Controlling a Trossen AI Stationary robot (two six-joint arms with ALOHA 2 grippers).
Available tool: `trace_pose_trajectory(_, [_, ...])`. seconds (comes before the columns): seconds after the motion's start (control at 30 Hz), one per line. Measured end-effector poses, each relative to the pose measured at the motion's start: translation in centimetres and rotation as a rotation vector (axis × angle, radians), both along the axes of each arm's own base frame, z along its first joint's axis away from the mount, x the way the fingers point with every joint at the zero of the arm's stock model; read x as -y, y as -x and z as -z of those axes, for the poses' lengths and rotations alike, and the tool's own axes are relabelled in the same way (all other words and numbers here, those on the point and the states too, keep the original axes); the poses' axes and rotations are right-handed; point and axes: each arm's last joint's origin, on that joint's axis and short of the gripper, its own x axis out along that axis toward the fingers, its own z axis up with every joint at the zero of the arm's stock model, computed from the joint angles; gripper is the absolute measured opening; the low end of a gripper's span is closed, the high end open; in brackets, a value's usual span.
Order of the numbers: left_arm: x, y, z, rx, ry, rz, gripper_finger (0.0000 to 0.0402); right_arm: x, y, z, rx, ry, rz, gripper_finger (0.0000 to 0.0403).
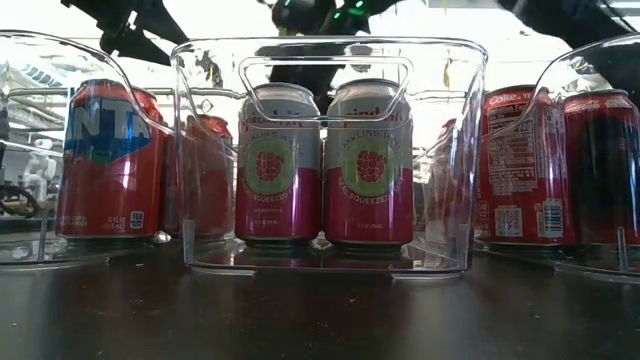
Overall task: Sort soda cans
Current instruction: Put the orange soda can into the left transparent bin
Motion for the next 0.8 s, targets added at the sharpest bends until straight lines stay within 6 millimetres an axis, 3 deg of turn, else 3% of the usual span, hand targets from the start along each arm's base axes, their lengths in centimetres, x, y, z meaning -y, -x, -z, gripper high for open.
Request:
trace_pose_trajectory(0.23, [0.0,0.0,0.0,-0.006,0.001,0.003,0.0393,0.1,-1.4,3.9,-0.17,-0.033,0.001,0.0277])
trace_pose_trajectory(0.8, [0.0,0.1,0.2,-0.031,0.0,0.005,0.0393,-0.3,-1.7,3.1,-0.113,-0.036,0.009,0.0333])
